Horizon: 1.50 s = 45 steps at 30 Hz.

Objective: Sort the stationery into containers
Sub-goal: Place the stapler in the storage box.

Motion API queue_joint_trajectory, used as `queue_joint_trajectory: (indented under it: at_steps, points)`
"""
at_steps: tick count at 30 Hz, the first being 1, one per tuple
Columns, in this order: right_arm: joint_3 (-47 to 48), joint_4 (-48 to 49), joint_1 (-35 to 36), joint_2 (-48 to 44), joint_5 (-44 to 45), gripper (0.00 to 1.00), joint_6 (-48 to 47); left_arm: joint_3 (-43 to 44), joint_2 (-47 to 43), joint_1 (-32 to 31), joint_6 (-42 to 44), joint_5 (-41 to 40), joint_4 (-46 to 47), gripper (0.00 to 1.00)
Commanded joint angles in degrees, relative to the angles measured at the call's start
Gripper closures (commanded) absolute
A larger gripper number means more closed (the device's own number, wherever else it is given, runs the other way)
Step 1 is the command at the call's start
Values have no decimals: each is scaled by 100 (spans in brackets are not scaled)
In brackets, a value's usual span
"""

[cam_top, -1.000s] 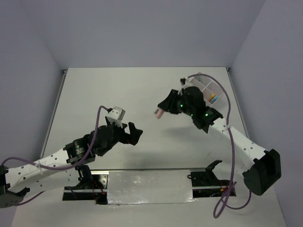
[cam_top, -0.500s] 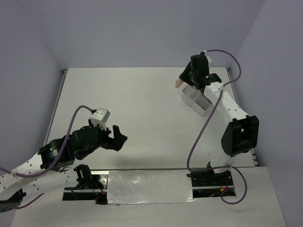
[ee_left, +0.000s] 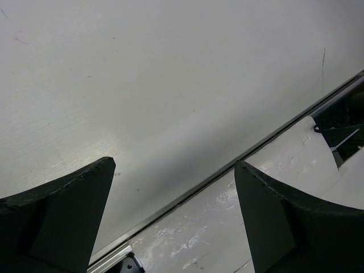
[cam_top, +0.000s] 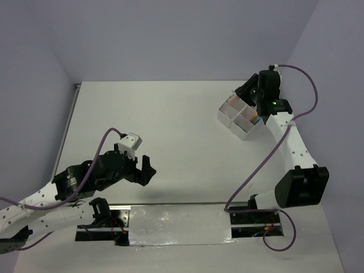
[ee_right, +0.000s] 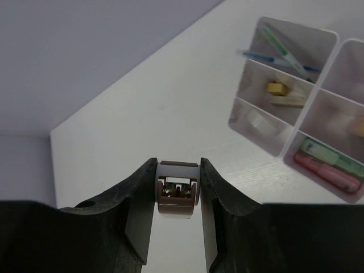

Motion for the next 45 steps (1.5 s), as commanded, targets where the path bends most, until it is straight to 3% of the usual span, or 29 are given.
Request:
queue_joint_trajectory:
  at_steps: [1,7,8,11,14,16,17,20,22,23,24,27,33,36,38,39,40,42,45]
  points:
    - [434,64,18,-231,-734,100,-16,-31,-265,2,17,-36,137,1]
    - [-179,660,1,-1502,-1882,100,-16,-40,-574,2,25,87,287,1]
    - [-363,687,1,-1662,-3147,100,-16,-40,-591,10,25,113,313,1]
    - [-549,398,18,-2093,-5227,100,-16,-48,-600,10,69,192,357,1]
    - [-164,-750,141,-1928,-6365,100,-16,-83,-574,10,87,271,375,1]
    - [56,-1594,404,-1622,-6605,100,-16,-101,-548,10,104,324,383,1]
    - [344,-1946,823,-1489,-6458,100,-16,-92,-530,10,113,333,383,1]
    - [453,-2019,2221,-1015,-2024,100,-16,-101,-539,10,87,289,357,1]
    - [104,-1995,2461,-794,1110,100,-16,-119,-565,10,87,306,366,1]
    - [-204,-1506,2436,-915,1851,100,-16,-136,-574,10,95,333,383,1]
    - [-433,-918,2348,-1073,2180,100,-16,-154,-609,10,113,342,410,1]
    - [-654,-561,2233,-1189,2236,100,-16,-128,-583,10,131,333,392,1]
    - [-435,-421,2102,-1574,743,100,-16,-110,-548,10,52,228,348,1]
    - [-734,185,1734,-1708,1319,100,-16,-119,-600,10,34,227,357,1]
    - [-699,623,1444,-1332,2582,100,-16,-145,-618,10,51,271,392,1]
    - [-438,800,920,-1156,3092,100,-16,-128,-618,10,51,271,392,1]
    - [-131,340,628,-980,3350,100,-16,-127,-609,10,51,263,392,1]
    - [459,-111,31,-610,3326,99,-16,-110,-609,10,51,228,331,1]
    - [461,177,-323,-451,3405,95,-16,-145,-679,10,51,245,339,1]
